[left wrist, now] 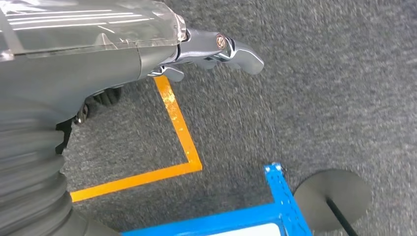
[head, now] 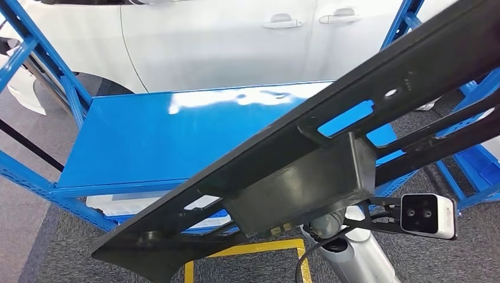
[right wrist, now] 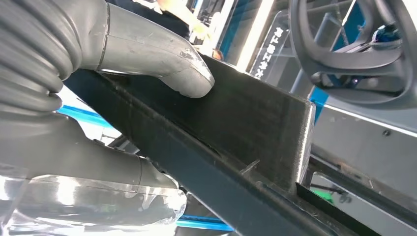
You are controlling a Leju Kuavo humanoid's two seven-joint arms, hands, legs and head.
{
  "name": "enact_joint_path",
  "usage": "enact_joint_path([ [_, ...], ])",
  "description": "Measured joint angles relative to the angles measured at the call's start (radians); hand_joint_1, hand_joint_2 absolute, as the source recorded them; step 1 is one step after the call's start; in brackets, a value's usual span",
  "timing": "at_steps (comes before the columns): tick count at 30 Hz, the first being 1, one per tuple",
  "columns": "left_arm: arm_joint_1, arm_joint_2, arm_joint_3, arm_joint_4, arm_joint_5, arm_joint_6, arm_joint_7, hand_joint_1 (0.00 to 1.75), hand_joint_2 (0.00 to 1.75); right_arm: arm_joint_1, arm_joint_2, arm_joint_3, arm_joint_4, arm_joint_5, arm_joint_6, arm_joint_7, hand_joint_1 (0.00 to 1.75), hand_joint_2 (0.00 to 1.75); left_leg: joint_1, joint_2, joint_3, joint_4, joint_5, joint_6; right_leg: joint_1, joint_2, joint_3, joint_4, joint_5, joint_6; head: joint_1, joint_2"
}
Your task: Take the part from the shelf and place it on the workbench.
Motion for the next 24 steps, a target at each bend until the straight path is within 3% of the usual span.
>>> enact_joint_path([
  [1, 0.0, 0.0, 0.0, 0.0, 0.0, -0.001, 0.0, 0.0, 1.75, 0.0, -0.004, 0.0, 0.006, -0.002, 0.002, -0.005, 1.75, 1.75, 0.0, 0.0, 0.029, -0.027, 0.022, 0.003, 0.002, 0.0, -0.011, 0.001, 0.008, 0.001, 0.0, 0.0],
  [3, -0.001, 0.001, 0.0, 0.0, 0.0, -0.005, 0.0, 0.0, 1.75, -0.002, -0.013, 0.0, 0.018, -0.008, 0.005, -0.015, 1.75, 1.75, -0.003, 0.0, 0.127, -0.162, 0.067, 0.014, 0.006, 0.0, -0.028, 0.003, 0.023, 0.005, 0.0, 0.0],
  [5, -0.003, 0.003, 0.0, -0.001, 0.0, -0.006, 0.0, 0.0, 1.75, -0.007, -0.023, 0.0, 0.027, -0.013, 0.005, -0.023, 1.75, 1.75, -0.009, 0.001, 0.201, -0.28, 0.075, 0.025, 0.007, -0.001, -0.037, 0.004, 0.038, 0.014, 0.0, 0.0],
  [6, -0.004, 0.004, 0.0, -0.001, 0.0, -0.004, 0.001, 0.0, 1.75, -0.011, -0.029, 0.0, 0.03, -0.015, 0.005, -0.027, 1.75, 1.75, -0.013, 0.001, 0.214, -0.306, 0.071, 0.029, 0.006, -0.002, -0.039, 0.003, 0.045, 0.02, 0.0, 0.0],
  [8, -0.003, 0.007, 0.0, -0.001, -0.001, 0.001, 0.003, 0.0, 1.75, -0.018, -0.045, -0.002, 0.035, -0.018, 0.006, -0.032, 1.75, 1.75, -0.015, 0.001, 0.208, -0.316, 0.085, 0.038, 0.004, -0.003, -0.04, -0.001, 0.057, 0.033, 0.0, 0.0],
  [9, -0.003, 0.008, 0.0, -0.001, -0.001, 0.004, 0.005, 0.0, 1.75, -0.019, -0.055, -0.004, 0.036, -0.019, 0.009, -0.033, 1.75, 1.75, -0.013, 0.003, 0.204, -0.32, 0.094, 0.044, 0.003, -0.002, -0.044, 0.004, 0.049, 0.039, 0.0, 0.0],
  [11, -0.003, 0.009, 0.0, -0.002, -0.001, 0.007, 0.008, 0.0, 1.75, -0.02, -0.07, -0.009, 0.038, -0.017, 0.017, -0.034, 1.75, 1.75, -0.008, 0.006, 0.188, -0.327, 0.118, 0.057, 0.001, -0.001, -0.066, 0.061, -0.019, 0.05, 0.0, 0.0],
  [13, -0.002, 0.009, 0.0, -0.002, 0.0, 0.008, 0.011, 0.0, 1.75, -0.02, -0.082, -0.013, 0.041, -0.015, 0.021, -0.034, 1.75, 1.75, -0.009, 0.008, 0.162, -0.326, 0.138, 0.062, -0.003, 0.0, -0.1, 0.182, -0.115, 0.058, 0.0, 0.0],
  [14, -0.002, 0.01, 0.0, -0.002, 0.0, 0.008, 0.011, 0.0, 1.75, -0.019, -0.086, -0.014, 0.042, -0.013, 0.022, -0.034, 1.75, 1.75, -0.009, 0.008, 0.148, -0.324, 0.148, 0.061, -0.005, 0.0, -0.11, 0.237, -0.139, 0.063, 0.0, 0.0],
  [15, -0.002, 0.009, 0.0, -0.002, 0.0, 0.008, 0.013, 0.0, 1.75, -0.019, -0.09, -0.014, 0.043, -0.012, 0.022, -0.034, 1.75, 1.75, -0.008, 0.008, 0.133, -0.322, 0.157, 0.06, -0.008, 0.0, -0.107, 0.267, -0.141, 0.066, 0.0, 0.0],
  [16, -0.001, 0.009, 0.0, -0.002, 0.0, 0.01, 0.015, 0.0, 1.75, -0.018, -0.093, -0.015, 0.043, -0.01, 0.023, -0.034, 1.75, 1.75, -0.008, 0.008, 0.119, -0.318, 0.165, 0.058, -0.012, -0.001, -0.087, 0.262, -0.123, 0.07, 0.0, 0.0],
  [17, -0.001, 0.009, 0.001, -0.002, 0.0, 0.011, 0.017, 0.0, 1.75, -0.018, -0.095, -0.015, 0.044, -0.009, 0.023, -0.034, 1.75, 1.75, -0.007, 0.008, 0.106, -0.314, 0.172, 0.054, -0.015, -0.001, -0.049, 0.222, -0.096, 0.072, 0.0, 0.0],
  [18, -0.001, 0.009, 0.001, -0.002, 0.0, 0.013, 0.02, 0.0, 1.75, -0.018, -0.096, -0.017, 0.044, -0.009, 0.025, -0.034, 1.75, 1.75, -0.006, 0.008, 0.094, -0.307, 0.177, 0.05, -0.019, 0.0, 0.0, 0.157, -0.079, 0.074, 0.0, 0.0],
  [20, 0.0, 0.008, 0.002, -0.002, 0.0, 0.017, 0.023, 0.0, 1.75, -0.018, -0.099, -0.022, 0.046, -0.01, 0.034, -0.034, 1.75, 1.75, -0.006, 0.007, 0.075, -0.293, 0.186, 0.038, -0.016, 0.002, 0.077, 0.038, -0.075, 0.066, 0.0, 0.0],
  [21, 0.0, 0.008, 0.002, -0.002, 0.0, 0.019, 0.024, 0.0, 1.75, -0.017, -0.101, -0.026, 0.048, -0.012, 0.043, -0.034, 1.75, 1.75, -0.007, 0.006, 0.07, -0.29, 0.191, 0.032, -0.013, 0.004, 0.092, 0.01, -0.082, 0.059, 0.0, 0.0],
  [24, 0.006, 0.006, 0.004, -0.002, 0.0, 0.022, 0.024, 0.0, 1.75, -0.002, -0.105, -0.05, 0.053, -0.006, 0.093, -0.034, 1.75, 1.75, -0.004, 0.005, 0.063, -0.287, 0.199, 0.012, -0.01, 0.003, 0.084, 0.0, -0.07, 0.031, 0.0, 0.0],
])
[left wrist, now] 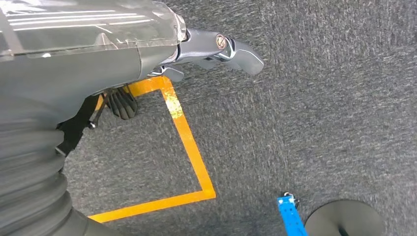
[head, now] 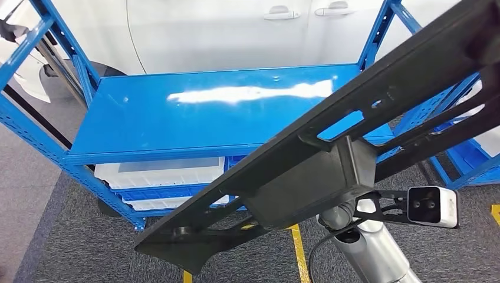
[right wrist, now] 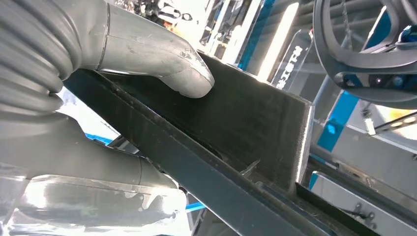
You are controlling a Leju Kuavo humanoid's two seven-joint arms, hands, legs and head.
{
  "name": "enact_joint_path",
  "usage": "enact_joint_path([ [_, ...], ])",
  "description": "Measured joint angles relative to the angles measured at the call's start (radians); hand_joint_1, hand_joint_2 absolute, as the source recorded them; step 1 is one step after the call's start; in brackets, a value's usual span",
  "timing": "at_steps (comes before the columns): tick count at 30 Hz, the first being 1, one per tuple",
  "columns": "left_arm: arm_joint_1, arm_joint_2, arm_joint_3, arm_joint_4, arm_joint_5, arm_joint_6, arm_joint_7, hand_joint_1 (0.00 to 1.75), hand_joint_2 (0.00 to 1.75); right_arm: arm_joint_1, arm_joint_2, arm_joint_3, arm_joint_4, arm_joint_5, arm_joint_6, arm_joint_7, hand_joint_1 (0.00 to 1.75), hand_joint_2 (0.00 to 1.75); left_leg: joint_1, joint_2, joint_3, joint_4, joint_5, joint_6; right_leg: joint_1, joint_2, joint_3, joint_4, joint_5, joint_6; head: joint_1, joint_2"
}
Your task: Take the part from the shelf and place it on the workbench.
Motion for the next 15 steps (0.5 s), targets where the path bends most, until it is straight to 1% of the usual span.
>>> enact_joint_path([
  [1, 0.003, -0.001, 0.001, 0.0, 0.0, 0.002, 0.0, 0.0, 1.75, 0.009, 0.0, -0.013, 0.001, 0.007, 0.028, 0.0, 1.75, 1.75, 0.002, 0.0, -0.007, 0.014, -0.019, -0.005, 0.0, -0.002, -0.005, -0.002, 0.009, -0.01, 0.0, 0.0],
  [2, 0.006, -0.002, 0.002, 0.0, 0.0, 0.005, -0.001, 0.0, 1.75, 0.021, 0.002, -0.029, 0.003, 0.018, 0.061, 0.0, 1.75, 1.75, 0.004, -0.001, -0.018, 0.047, -0.054, -0.008, -0.001, -0.003, -0.013, -0.004, 0.018, -0.018, 0.0, 0.0],
  [3, 0.009, -0.003, 0.005, 0.0, 0.0, 0.008, -0.002, 0.0, 1.75, 0.033, 0.005, -0.047, 0.005, 0.029, 0.092, 0.0, 1.75, 1.75, 0.004, -0.001, -0.035, 0.101, -0.101, -0.01, 0.0, -0.005, -0.022, -0.004, 0.026, -0.022, 0.0, 0.0],
  [4, 0.01, -0.004, 0.008, 0.0, 0.0, 0.011, -0.003, 0.0, 1.75, 0.044, 0.011, -0.065, 0.008, 0.04, 0.117, 0.0, 1.75, 1.75, 0.004, -0.001, -0.052, 0.165, -0.148, -0.012, 0.002, -0.005, -0.034, -0.003, 0.035, -0.026, 0.0, 0.0],
  [5, 0.011, -0.005, 0.012, 0.0, 0.0, 0.014, -0.004, 0.0, 1.75, 0.052, 0.016, -0.079, 0.011, 0.049, 0.131, 0.0, 1.75, 1.75, 0.004, -0.001, -0.066, 0.225, -0.18, -0.014, 0.004, -0.005, -0.046, -0.002, 0.044, -0.027, 0.0, 0.0],
  [6, 0.012, -0.006, 0.016, 0.0, 0.0, 0.017, -0.004, 0.0, 1.75, 0.057, 0.021, -0.089, 0.015, 0.056, 0.134, 0.0, 1.75, 1.75, 0.004, -0.001, -0.068, 0.263, -0.19, -0.014, 0.007, -0.005, -0.06, 0.0, 0.053, -0.028, 0.0, 0.0],
  [7, 0.012, -0.006, 0.019, 0.0, 0.0, 0.019, -0.004, 0.0, 1.75, 0.059, 0.025, -0.093, 0.019, 0.062, 0.13, 0.0, 1.75, 1.75, 0.004, -0.001, -0.054, 0.266, -0.18, -0.012, 0.009, -0.005, -0.072, 0.002, 0.061, -0.028, 0.0, 0.0],
  [8, 0.012, -0.007, 0.021, 0.0, 0.0, 0.02, -0.004, 0.0, 1.75, 0.059, 0.028, -0.094, 0.023, 0.066, 0.122, 0.0, 1.75, 1.75, 0.003, -0.001, -0.022, 0.234, -0.157, -0.008, 0.011, -0.005, -0.084, 0.003, 0.07, -0.027, 0.0, 0.0],
  [9, 0.011, -0.007, 0.022, 0.0, 0.0, 0.02, -0.005, 0.0, 1.75, 0.057, 0.03, -0.093, 0.026, 0.067, 0.108, 0.001, 1.75, 1.75, 0.001, -0.001, 0.027, 0.171, -0.133, -0.001, 0.013, -0.005, -0.094, 0.003, 0.078, -0.026, 0.0, 0.0],
  [10, 0.01, -0.007, 0.022, -0.001, 0.0, 0.019, -0.005, 0.0, 1.75, 0.052, 0.031, -0.092, 0.03, 0.063, 0.09, 0.001, 1.75, 1.75, -0.003, 0.0, 0.08, 0.096, -0.123, 0.007, 0.015, -0.005, -0.102, 0.004, 0.086, -0.023, 0.0, 0.0],
  [11, 0.008, -0.007, 0.024, -0.003, 0.0, 0.018, -0.006, 0.0, 1.75, 0.044, 0.03, -0.088, 0.034, 0.054, 0.068, 0.001, 1.75, 1.75, -0.007, 0.0, 0.12, 0.036, -0.118, 0.013, 0.016, -0.005, -0.107, 0.004, 0.094, -0.018, 0.0, 0.0],
  [12, 0.007, -0.008, 0.025, -0.004, 0.0, 0.017, -0.006, 0.0, 1.75, 0.032, 0.029, -0.083, 0.038, 0.041, 0.045, 0.001, 1.75, 1.75, -0.011, 0.0, 0.144, -0.006, -0.12, 0.017, 0.016, -0.006, -0.111, 0.004, 0.102, -0.013, 0.0, 0.0],
  [13, 0.007, -0.008, 0.026, -0.005, 0.0, 0.016, -0.005, 0.0, 1.75, 0.019, 0.025, -0.075, 0.042, 0.026, 0.025, 0.001, 1.75, 1.75, -0.015, 0.001, 0.149, -0.023, -0.122, 0.021, 0.015, -0.007, -0.112, 0.002, 0.109, -0.007, 0.0, 0.0],
  [15, 0.006, -0.008, 0.029, -0.005, 0.0, 0.015, -0.003, 0.0, 1.75, -0.004, 0.012, -0.06, 0.049, 0.004, -0.001, 0.0, 1.75, 1.75, -0.013, 0.001, 0.138, -0.033, -0.103, 0.03, 0.012, -0.007, -0.116, -0.001, 0.12, 0.006, 0.0, 0.0],
])
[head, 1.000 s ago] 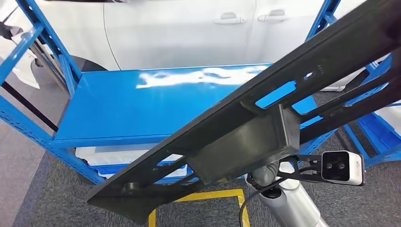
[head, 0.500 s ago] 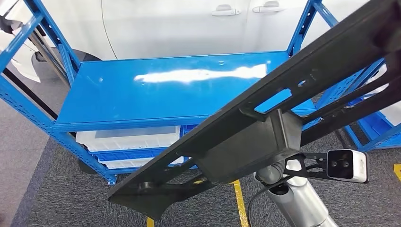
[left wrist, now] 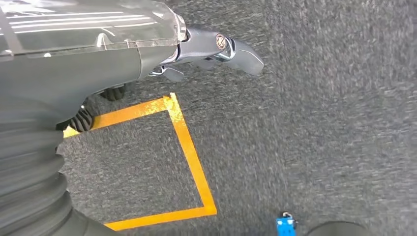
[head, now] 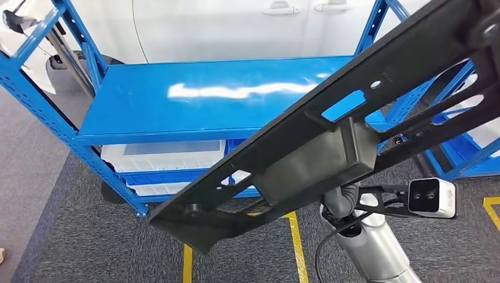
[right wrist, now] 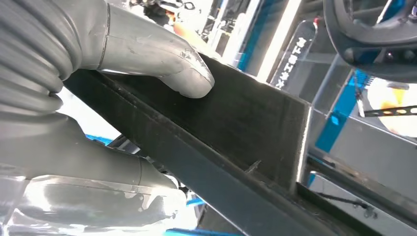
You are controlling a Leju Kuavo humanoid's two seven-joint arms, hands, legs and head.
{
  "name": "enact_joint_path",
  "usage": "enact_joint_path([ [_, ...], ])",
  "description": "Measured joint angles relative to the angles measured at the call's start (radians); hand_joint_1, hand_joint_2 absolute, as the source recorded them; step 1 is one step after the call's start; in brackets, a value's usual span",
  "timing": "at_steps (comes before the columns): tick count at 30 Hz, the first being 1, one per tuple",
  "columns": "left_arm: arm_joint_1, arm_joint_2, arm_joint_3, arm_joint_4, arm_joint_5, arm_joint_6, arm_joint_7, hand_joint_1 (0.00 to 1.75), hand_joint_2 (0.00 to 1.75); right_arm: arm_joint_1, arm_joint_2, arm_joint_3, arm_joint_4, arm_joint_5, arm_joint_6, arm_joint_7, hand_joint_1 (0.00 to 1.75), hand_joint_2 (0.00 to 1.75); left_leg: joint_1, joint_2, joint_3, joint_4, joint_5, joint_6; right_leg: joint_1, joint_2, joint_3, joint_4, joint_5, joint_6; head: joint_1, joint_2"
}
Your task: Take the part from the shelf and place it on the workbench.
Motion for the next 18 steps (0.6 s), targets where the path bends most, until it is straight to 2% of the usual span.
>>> enact_joint_path([
  [1, -0.001, 0.0, 0.001, 0.0, 0.0, 0.0, 0.001, 0.0, 1.75, -0.007, -0.007, 0.006, 0.003, -0.006, -0.007, 0.0, 1.75, 1.75, 0.002, 0.001, -0.007, -0.004, 0.012, 0.006, -0.001, 0.001, -0.007, 0.007, -0.011, 0.006, 0.0, 0.0],
  [2, -0.002, 0.0, 0.002, 0.0, 0.0, 0.0, 0.002, 0.0, 1.75, -0.013, -0.013, 0.01, 0.005, -0.01, -0.012, 0.0, 1.75, 1.75, 0.005, 0.002, -0.017, -0.009, 0.025, 0.011, -0.001, 0.003, -0.019, 0.033, -0.043, 0.011, 0.0, 0.0],
  [4, -0.004, -0.001, 0.004, 0.0, 0.0, -0.001, 0.004, 0.0, 1.75, -0.017, -0.023, 0.017, 0.008, -0.015, -0.02, 0.0, 1.75, 1.75, 0.006, 0.004, -0.043, -0.01, 0.048, 0.018, -0.004, 0.004, -0.053, 0.141, -0.142, 0.02, 0.0, 0.0],
  [5, -0.004, -0.001, 0.006, 0.0, 0.0, -0.001, 0.005, 0.0, 1.75, -0.017, -0.029, 0.021, 0.009, -0.017, -0.023, 0.0, 1.75, 1.75, 0.006, 0.004, -0.057, -0.008, 0.058, 0.019, -0.005, 0.004, -0.067, 0.205, -0.182, 0.023, 0.0, 0.0],
  [6, -0.004, -0.002, 0.007, 0.0, 0.0, -0.002, 0.006, 0.0, 1.75, -0.014, -0.034, 0.023, 0.01, -0.017, -0.022, 0.0, 1.75, 1.75, 0.006, 0.004, -0.071, -0.005, 0.068, 0.018, -0.006, 0.004, -0.071, 0.252, -0.2, 0.026, 0.0, 0.0],
  [7, -0.003, -0.002, 0.008, 0.0, 0.0, -0.002, 0.008, 0.0, 1.75, -0.009, -0.038, 0.025, 0.01, -0.014, -0.019, 0.0, 1.75, 1.75, 0.006, 0.004, -0.085, -0.002, 0.076, 0.018, -0.007, 0.004, -0.06, 0.268, -0.195, 0.028, 0.0, 0.0],
  [8, -0.003, -0.003, 0.01, 0.0, 0.0, -0.001, 0.009, 0.0, 1.75, -0.004, -0.042, 0.025, 0.01, -0.011, -0.015, 0.0, 1.75, 1.75, 0.006, 0.004, -0.099, 0.003, 0.083, 0.016, -0.009, 0.003, -0.031, 0.248, -0.175, 0.029, 0.0, 0.0],
  [9, -0.002, -0.004, 0.012, 0.0, 0.0, -0.001, 0.009, 0.0, 1.75, 0.0, -0.045, 0.025, 0.01, -0.006, -0.012, 0.0, 1.75, 1.75, 0.006, 0.003, -0.111, 0.009, 0.089, 0.013, -0.011, 0.003, 0.013, 0.194, -0.149, 0.028, 0.0, 0.0],
  [10, -0.002, -0.005, 0.014, 0.0, 0.0, -0.001, 0.009, 0.0, 1.75, 0.001, -0.047, 0.025, 0.009, -0.001, -0.01, 0.0, 1.75, 1.75, 0.006, 0.003, -0.122, 0.015, 0.094, 0.009, -0.011, 0.003, 0.062, 0.124, -0.138, 0.027, 0.0, 0.0],
  [11, -0.001, -0.006, 0.015, 0.0, 0.0, -0.001, 0.008, 0.0, 1.75, 0.003, -0.048, 0.025, 0.008, 0.003, -0.01, 0.0, 1.75, 1.75, 0.005, 0.003, -0.131, 0.022, 0.098, 0.004, -0.009, 0.004, 0.101, 0.065, -0.132, 0.021, 0.0, 0.0],
  [12, -0.001, -0.006, 0.016, 0.0, 0.0, -0.001, 0.008, 0.0, 1.75, 0.005, -0.049, 0.025, 0.006, 0.007, -0.012, 0.0, 1.75, 1.75, 0.004, 0.003, -0.137, 0.026, 0.103, -0.002, -0.007, 0.005, 0.125, 0.024, -0.134, 0.014, 0.0, 0.0],
  [13, -0.001, -0.007, 0.017, 0.0, 0.0, -0.002, 0.007, 0.0, 1.75, 0.007, -0.051, 0.025, 0.004, 0.009, -0.014, 0.0, 1.75, 1.75, 0.002, 0.003, -0.141, 0.029, 0.108, -0.008, -0.005, 0.007, 0.132, 0.006, -0.139, 0.006, 0.0, 0.0],
  [15, 0.0, -0.007, 0.017, 0.0, 0.0, -0.003, 0.006, 0.0, 1.75, 0.011, -0.053, 0.025, 0.001, 0.011, -0.017, 0.0, 1.75, 1.75, 0.004, 0.002, -0.144, 0.027, 0.119, -0.021, -0.004, 0.007, 0.124, 0.002, -0.128, -0.012, 0.0, 0.0],
  [16, 0.001, -0.008, 0.018, 0.0, 0.0, -0.003, 0.006, 0.0, 1.75, 0.012, -0.054, 0.025, 0.0, 0.011, -0.018, 0.0, 1.75, 1.75, 0.006, 0.001, -0.149, 0.033, 0.112, -0.027, -0.005, 0.006, 0.119, 0.001, -0.119, -0.021, 0.0, 0.0],
  [17, 0.002, -0.009, 0.019, 0.0, 0.0, -0.003, 0.006, 0.0, 1.75, 0.012, -0.055, 0.025, -0.002, 0.012, -0.02, 0.0, 1.75, 1.75, 0.007, 0.0, -0.16, 0.055, 0.086, -0.033, -0.006, 0.005, 0.111, -0.002, -0.108, -0.029, 0.0, 0.0],
  [18, 0.002, -0.009, 0.019, 0.0, 0.0, -0.003, 0.006, 0.0, 1.75, 0.013, -0.055, 0.025, -0.005, 0.014, -0.022, 0.0, 1.75, 1.75, 0.009, -0.001, -0.176, 0.096, 0.046, -0.037, -0.008, 0.004, 0.101, -0.004, -0.097, -0.035, 0.0, 0.0],
])
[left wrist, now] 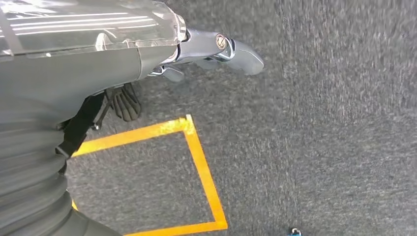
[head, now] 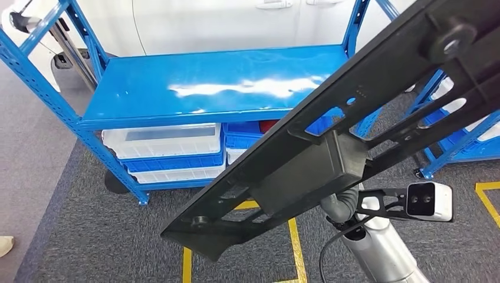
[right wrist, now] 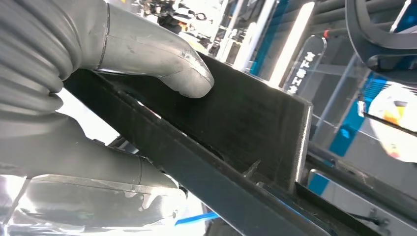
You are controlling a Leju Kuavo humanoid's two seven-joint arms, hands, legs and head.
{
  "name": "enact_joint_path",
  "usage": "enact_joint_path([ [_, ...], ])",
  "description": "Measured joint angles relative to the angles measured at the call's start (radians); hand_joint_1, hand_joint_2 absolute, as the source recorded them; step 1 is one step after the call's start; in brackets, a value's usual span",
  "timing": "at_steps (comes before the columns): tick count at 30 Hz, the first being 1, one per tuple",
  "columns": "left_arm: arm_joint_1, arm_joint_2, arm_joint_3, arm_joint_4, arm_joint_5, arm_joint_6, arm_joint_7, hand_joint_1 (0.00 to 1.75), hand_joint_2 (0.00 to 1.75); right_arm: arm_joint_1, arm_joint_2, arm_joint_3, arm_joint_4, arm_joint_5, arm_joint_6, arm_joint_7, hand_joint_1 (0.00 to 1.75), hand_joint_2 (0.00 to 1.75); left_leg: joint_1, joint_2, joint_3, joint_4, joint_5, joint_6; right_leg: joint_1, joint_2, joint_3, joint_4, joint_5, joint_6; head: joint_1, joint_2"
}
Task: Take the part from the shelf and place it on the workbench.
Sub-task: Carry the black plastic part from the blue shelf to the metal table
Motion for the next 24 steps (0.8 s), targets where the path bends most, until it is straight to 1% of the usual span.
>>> enact_joint_path([
  [1, 0.0, -0.001, 0.001, 0.0, 0.0, 0.0, 0.0, 0.0, 1.75, 0.002, 0.0, 0.0, -0.003, 0.003, -0.002, 0.0, 1.75, 1.75, 0.0, 0.0, -0.019, 0.061, -0.05, -0.003, 0.001, 0.0, -0.012, 0.0, 0.01, -0.003, 0.0, 0.0],
  [2, 0.0, -0.002, 0.002, 0.0, 0.0, 0.0, 0.0, 0.0, 1.75, 0.004, 0.0, 0.0, -0.005, 0.007, -0.004, 0.0, 1.75, 1.75, 0.0, 0.0, -0.036, 0.126, -0.094, -0.005, 0.003, -0.001, -0.025, 0.001, 0.02, -0.005, 0.0, 0.0],
  [3, 0.0, -0.002, 0.002, 0.0, 0.0, 0.0, 0.0, 0.0, 1.75, 0.007, 0.0, 0.0, -0.007, 0.011, -0.007, 0.0, 1.75, 1.75, 0.0, 0.0, -0.045, 0.179, -0.118, -0.006, 0.005, -0.001, -0.038, 0.002, 0.03, -0.006, 0.0, 0.0],
  [4, 0.001, -0.002, 0.003, 0.0, 0.0, 0.0, 0.0, 0.0, 1.75, 0.01, 0.0, 0.0, -0.008, 0.013, -0.011, 0.0, 1.75, 1.75, 0.0, 0.0, -0.041, 0.208, -0.122, -0.004, 0.008, -0.001, -0.052, 0.003, 0.039, -0.007, 0.0, 0.0],
  [5, 0.0, -0.003, 0.003, 0.0, 0.0, 0.0, -0.001, 0.0, 1.75, 0.012, 0.0, 0.001, -0.008, 0.015, -0.013, 0.0, 1.75, 1.75, -0.001, 0.0, -0.02, 0.2, -0.106, 0.0, 0.011, -0.001, -0.065, 0.005, 0.048, -0.007, 0.0, 0.0],
  [6, 0.0, -0.003, 0.003, 0.0, 0.0, 0.0, -0.002, 0.0, 1.75, 0.012, 0.0, 0.001, -0.009, 0.017, -0.015, 0.0, 1.75, 1.75, -0.004, 0.0, 0.021, 0.156, -0.082, 0.007, 0.015, 0.0, -0.077, 0.006, 0.056, -0.007, 0.0, 0.0],
  [7, -0.001, -0.003, 0.003, 0.0, 0.0, 0.0, -0.004, 0.0, 1.75, 0.012, 0.001, 0.001, -0.009, 0.019, -0.015, 0.0, 1.75, 1.75, -0.008, 0.0, 0.072, 0.089, -0.062, 0.018, 0.017, 0.0, -0.086, 0.007, 0.063, -0.007, 0.0, 0.0],
  [8, -0.002, -0.003, 0.003, -0.001, 0.0, -0.001, -0.007, 0.0, 1.75, 0.011, 0.001, 0.002, -0.01, 0.021, -0.015, 0.0, 1.75, 1.75, -0.012, 0.001, 0.126, 0.012, -0.057, 0.028, 0.019, 0.0, -0.093, 0.007, 0.07, -0.005, 0.0, 0.0],
  [9, -0.003, -0.003, 0.003, -0.002, 0.0, -0.003, -0.01, 0.0, 1.75, 0.011, 0.002, 0.002, -0.011, 0.024, -0.015, 0.0, 1.75, 1.75, -0.017, 0.001, 0.164, -0.047, -0.057, 0.036, 0.02, -0.001, -0.096, 0.006, 0.076, -0.001, 0.0, 0.0],
  [10, -0.004, -0.003, 0.003, -0.002, 0.0, -0.004, -0.012, 0.0, 1.75, 0.011, 0.002, 0.003, -0.011, 0.026, -0.016, 0.0, 1.75, 1.75, -0.021, 0.002, 0.185, -0.083, -0.063, 0.04, 0.018, -0.003, -0.097, 0.006, 0.082, 0.004, 0.0, 0.0],
  [11, -0.005, -0.003, 0.003, -0.003, 0.0, -0.005, -0.014, 0.0, 1.75, 0.011, 0.002, 0.005, -0.012, 0.027, -0.016, 0.0, 1.75, 1.75, -0.024, 0.003, 0.192, -0.1, -0.066, 0.043, 0.017, -0.005, -0.097, 0.004, 0.087, 0.01, 0.0, 0.0],
  [13, -0.004, -0.004, 0.003, -0.003, 0.0, -0.007, -0.015, 0.0, 1.75, 0.011, 0.002, 0.007, -0.013, 0.028, -0.015, 0.0, 1.75, 1.75, -0.022, 0.004, 0.19, -0.112, -0.05, 0.049, 0.015, -0.006, -0.098, 0.004, 0.094, 0.021, 0.0, 0.0],
  [14, -0.004, -0.005, 0.004, -0.003, 0.0, -0.008, -0.015, 0.0, 1.75, 0.011, 0.002, 0.008, -0.013, 0.028, -0.014, 0.0, 1.75, 1.75, -0.02, 0.005, 0.189, -0.119, -0.041, 0.052, 0.015, -0.005, -0.101, 0.008, 0.091, 0.026, 0.0, 0.0],
  [15, -0.004, -0.006, 0.004, -0.003, 0.0, -0.01, -0.015, 0.0, 1.75, 0.01, 0.002, 0.008, -0.013, 0.03, -0.012, 0.0, 1.75, 1.75, -0.016, 0.006, 0.188, -0.124, -0.032, 0.055, 0.015, -0.004, -0.108, 0.024, 0.076, 0.03, 0.0, 0.0],
  [16, -0.004, -0.007, 0.004, -0.003, 0.0, -0.012, -0.015, 0.0, 1.75, 0.011, 0.003, 0.008, -0.014, 0.036, -0.009, 0.0, 1.75, 1.75, -0.016, 0.007, 0.184, -0.125, -0.026, 0.057, 0.012, -0.002, -0.123, 0.059, 0.047, 0.034, 0.0, 0.0],
  [17, -0.004, -0.007, 0.004, -0.003, 0.0, -0.014, -0.015, 0.0, 1.75, 0.014, 0.005, 0.008, -0.015, 0.049, -0.003, 0.0, 1.75, 1.75, -0.015, 0.007, 0.178, -0.126, -0.02, 0.06, 0.01, -0.001, -0.144, 0.111, 0.009, 0.038, 0.0, 0.0],
  [18, -0.003, -0.007, 0.004, -0.003, 0.0, -0.016, -0.015, 0.0, 1.75, 0.02, 0.008, 0.007, -0.019, 0.069, 0.004, 0.0, 1.75, 1.75, -0.014, 0.008, 0.169, -0.125, -0.015, 0.061, 0.006, -0.001, -0.168, 0.176, -0.031, 0.043, 0.0, 0.0],
  [19, -0.002, -0.008, 0.004, -0.003, 0.0, -0.018, -0.014, 0.0, 1.75, 0.028, 0.014, 0.006, -0.025, 0.094, 0.011, 0.0, 1.75, 1.75, -0.014, 0.008, 0.161, -0.123, -0.01, 0.06, 0.002, -0.001, -0.187, 0.235, -0.061, 0.047, 0.0, 0.0],
  [20, -0.002, -0.008, 0.004, -0.003, 0.0, -0.021, -0.012, 0.0, 1.75, 0.036, 0.02, 0.004, -0.034, 0.12, 0.018, 0.0, 1.75, 1.75, -0.013, 0.007, 0.153, -0.12, -0.006, 0.059, -0.001, -0.001, -0.192, 0.267, -0.071, 0.051, 0.0, 0.0],
  [21, -0.001, -0.008, 0.004, -0.003, 0.0, -0.023, -0.01, 0.0, 1.75, 0.043, 0.028, 0.003, -0.045, 0.142, 0.023, 0.0, 1.75, 1.75, -0.011, 0.007, 0.146, -0.115, -0.004, 0.057, -0.004, -0.001, -0.178, 0.26, -0.062, 0.054, 0.0, 0.0],
  [22, -0.001, -0.008, 0.004, -0.003, 0.0, -0.025, -0.006, 0.0, 1.75, 0.046, 0.036, 0.001, -0.058, 0.158, 0.028, 0.0, 1.75, 1.75, -0.01, 0.007, 0.14, -0.109, -0.004, 0.054, -0.008, -0.002, -0.146, 0.215, -0.038, 0.056, 0.0, 0.0],
  [23, -0.002, -0.007, 0.004, -0.003, 0.0, -0.026, -0.002, 0.0, 1.75, 0.048, 0.044, -0.001, -0.071, 0.168, 0.033, 0.0, 1.75, 1.75, -0.008, 0.007, 0.136, -0.102, -0.005, 0.05, -0.011, -0.002, -0.104, 0.147, -0.012, 0.057, 0.0, 0.0],
  [24, -0.004, -0.006, 0.004, -0.003, 0.0, -0.026, 0.001, 0.0, 1.75, 0.048, 0.052, -0.002, -0.081, 0.172, 0.037, 0.0, 1.75, 1.75, -0.009, 0.007, 0.13, -0.093, -0.008, 0.045, -0.011, -0.002, -0.068, 0.085, 0.005, 0.056, 0.0, 0.0],
])
